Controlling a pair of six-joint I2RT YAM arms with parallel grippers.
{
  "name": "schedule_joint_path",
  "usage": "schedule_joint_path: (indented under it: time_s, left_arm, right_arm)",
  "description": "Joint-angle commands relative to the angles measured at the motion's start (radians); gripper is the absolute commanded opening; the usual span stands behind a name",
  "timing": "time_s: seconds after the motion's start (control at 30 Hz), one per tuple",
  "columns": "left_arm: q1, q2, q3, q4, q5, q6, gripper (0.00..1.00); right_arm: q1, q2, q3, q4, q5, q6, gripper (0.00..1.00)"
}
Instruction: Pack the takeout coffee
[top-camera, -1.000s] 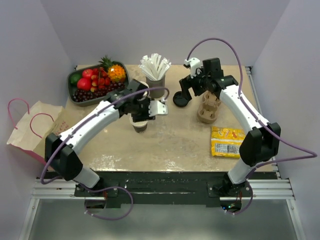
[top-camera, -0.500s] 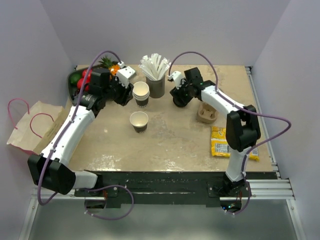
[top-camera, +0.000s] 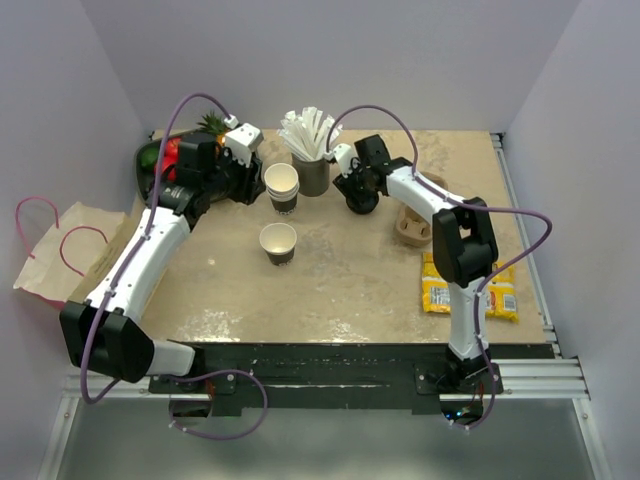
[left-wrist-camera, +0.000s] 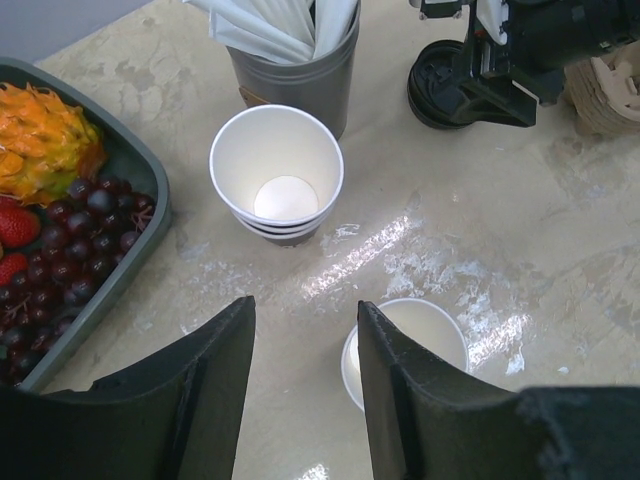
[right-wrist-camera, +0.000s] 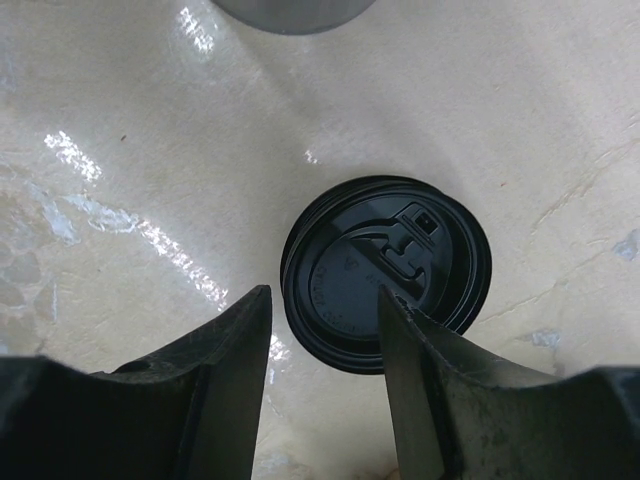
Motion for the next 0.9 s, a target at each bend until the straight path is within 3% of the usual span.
schedule_joint_path:
  time_s: [0.0, 0.33, 0.87]
  left_arm:
    - [0.01, 0.009, 0.035, 0.047, 0.019, -0.03, 0.5]
    - [0.013, 0.024, 0.044, 0.052, 0.01, -0.03, 0.5]
    - [0.018, 0.044, 0.044, 0.03, -0.004, 0.01, 0.5]
  right_arm:
    - [0.002, -0.007, 0.051, -0.007, 0.003, 0.006, 0.48]
    - [-0.027, -0.024, 0.092, -0.01, 0.0, 0.058, 0.4]
    - [-0.136, 0.135, 0.287, -0.075, -0.029, 0.086, 0.36]
